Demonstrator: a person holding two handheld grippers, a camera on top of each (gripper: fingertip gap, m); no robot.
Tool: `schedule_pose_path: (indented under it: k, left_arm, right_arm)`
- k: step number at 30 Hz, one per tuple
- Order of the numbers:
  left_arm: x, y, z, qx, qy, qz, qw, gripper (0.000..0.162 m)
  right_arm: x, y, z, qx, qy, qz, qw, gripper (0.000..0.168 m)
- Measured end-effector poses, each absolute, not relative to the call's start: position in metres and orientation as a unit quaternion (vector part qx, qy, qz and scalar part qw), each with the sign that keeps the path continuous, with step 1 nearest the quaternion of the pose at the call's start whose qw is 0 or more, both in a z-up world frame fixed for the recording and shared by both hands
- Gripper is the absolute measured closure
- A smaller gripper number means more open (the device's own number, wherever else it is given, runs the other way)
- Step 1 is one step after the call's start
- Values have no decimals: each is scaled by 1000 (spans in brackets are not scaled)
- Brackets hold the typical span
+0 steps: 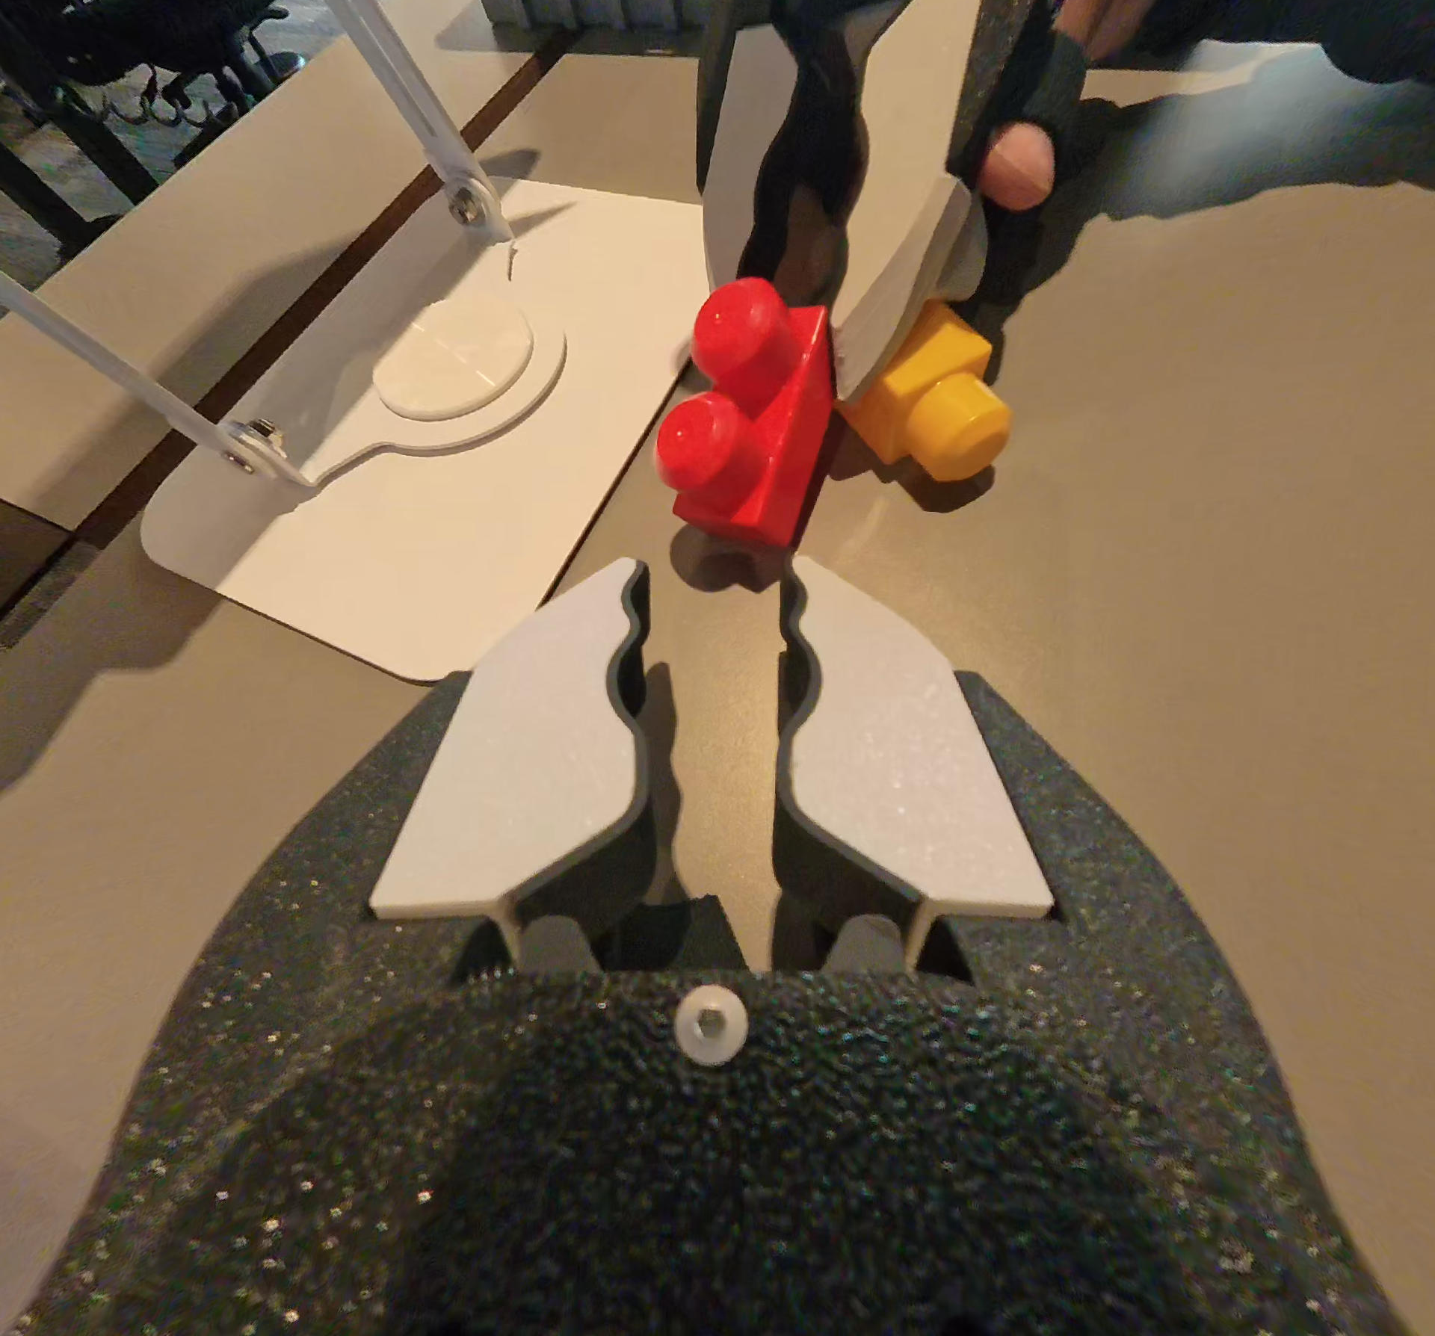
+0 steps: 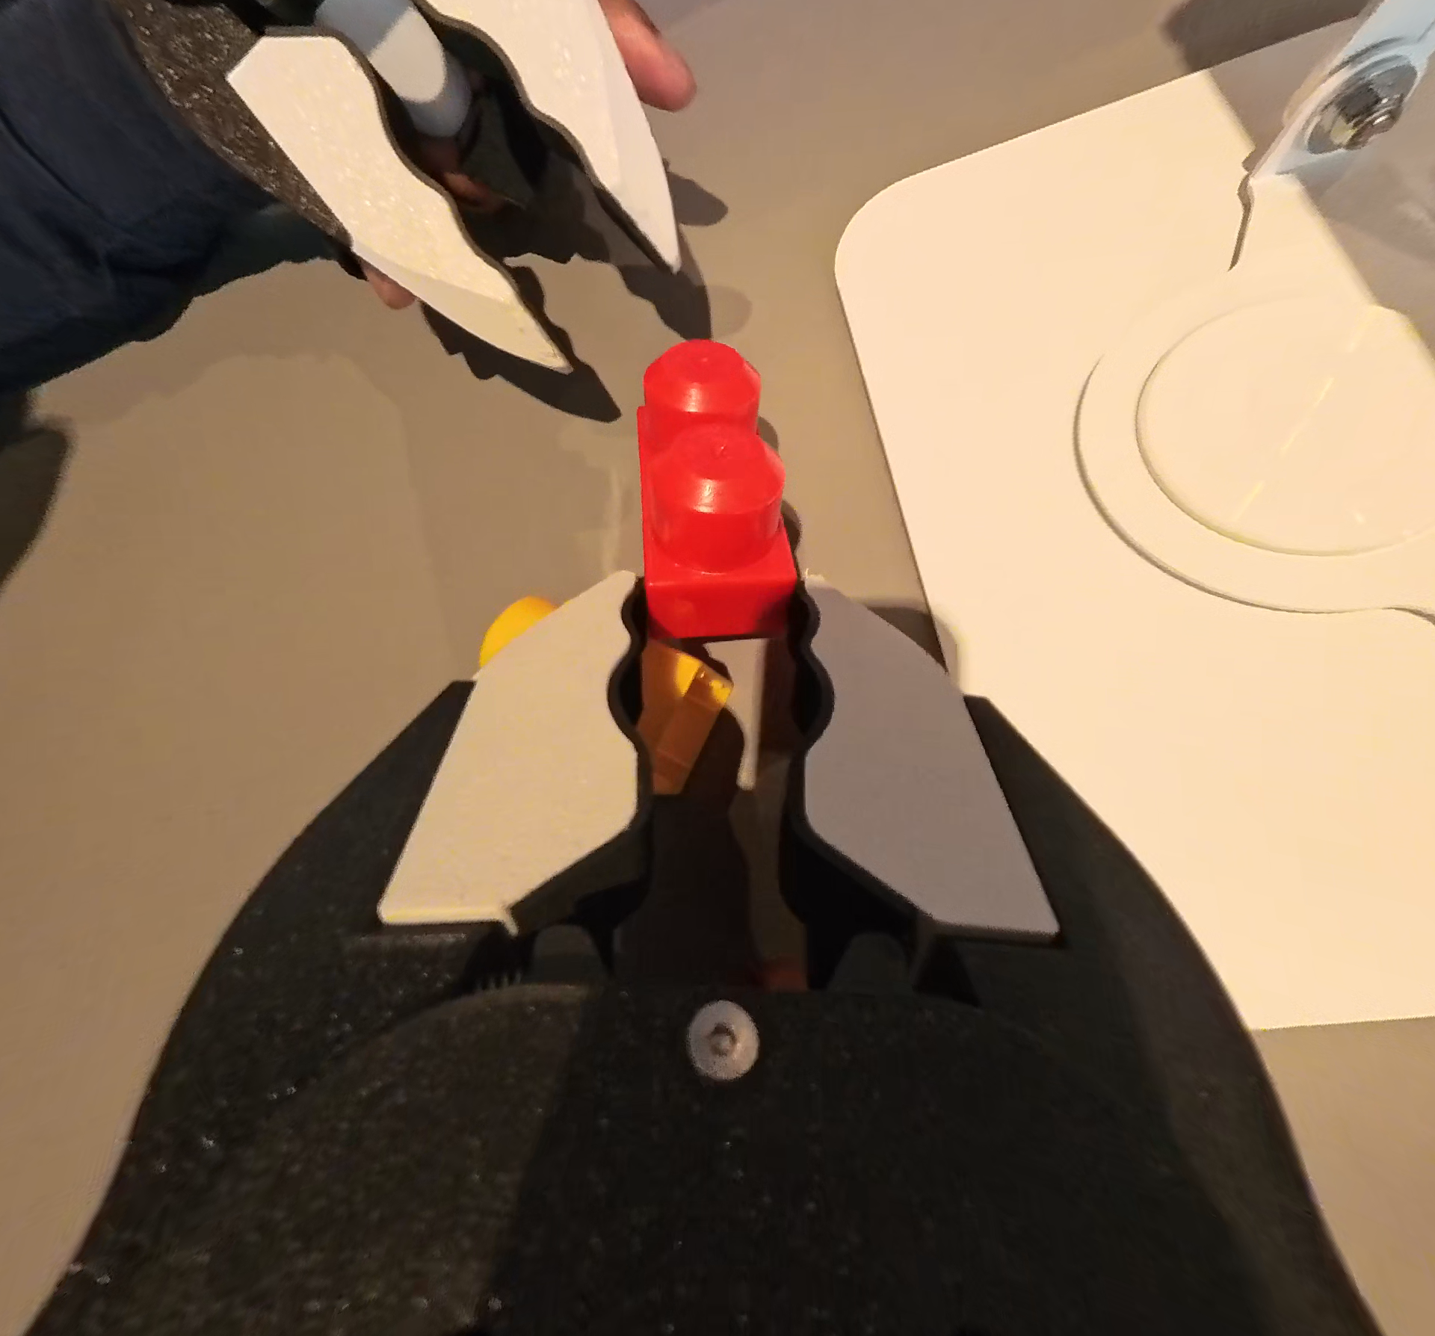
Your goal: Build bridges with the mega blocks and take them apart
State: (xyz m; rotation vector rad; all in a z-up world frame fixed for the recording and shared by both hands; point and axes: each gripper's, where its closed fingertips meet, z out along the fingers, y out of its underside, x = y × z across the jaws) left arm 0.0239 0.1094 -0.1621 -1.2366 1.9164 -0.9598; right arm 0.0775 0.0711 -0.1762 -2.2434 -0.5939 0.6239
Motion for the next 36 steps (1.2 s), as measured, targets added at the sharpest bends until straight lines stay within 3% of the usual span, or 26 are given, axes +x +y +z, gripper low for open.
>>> schedule_pose_path:
  k: [12, 25, 31, 36]
  left_arm:
    - [23, 105, -168, -463, 748, -351, 321, 131]
    - [20, 115, -155, -479, 733, -337, 347, 131]
    - [-35, 140, -45, -548, 637, -302, 450, 130]
    - [-134, 253, 60, -643, 543, -172, 511, 127]
  right_arm:
    - [74, 68, -174, -859, -269, 221, 376, 122]
    - [106, 81, -120, -764, -180, 271, 557, 134]
    - [106, 80, -120, -765, -178, 281, 551, 134]
    - [106, 81, -121, -767, -173, 297, 542, 134]
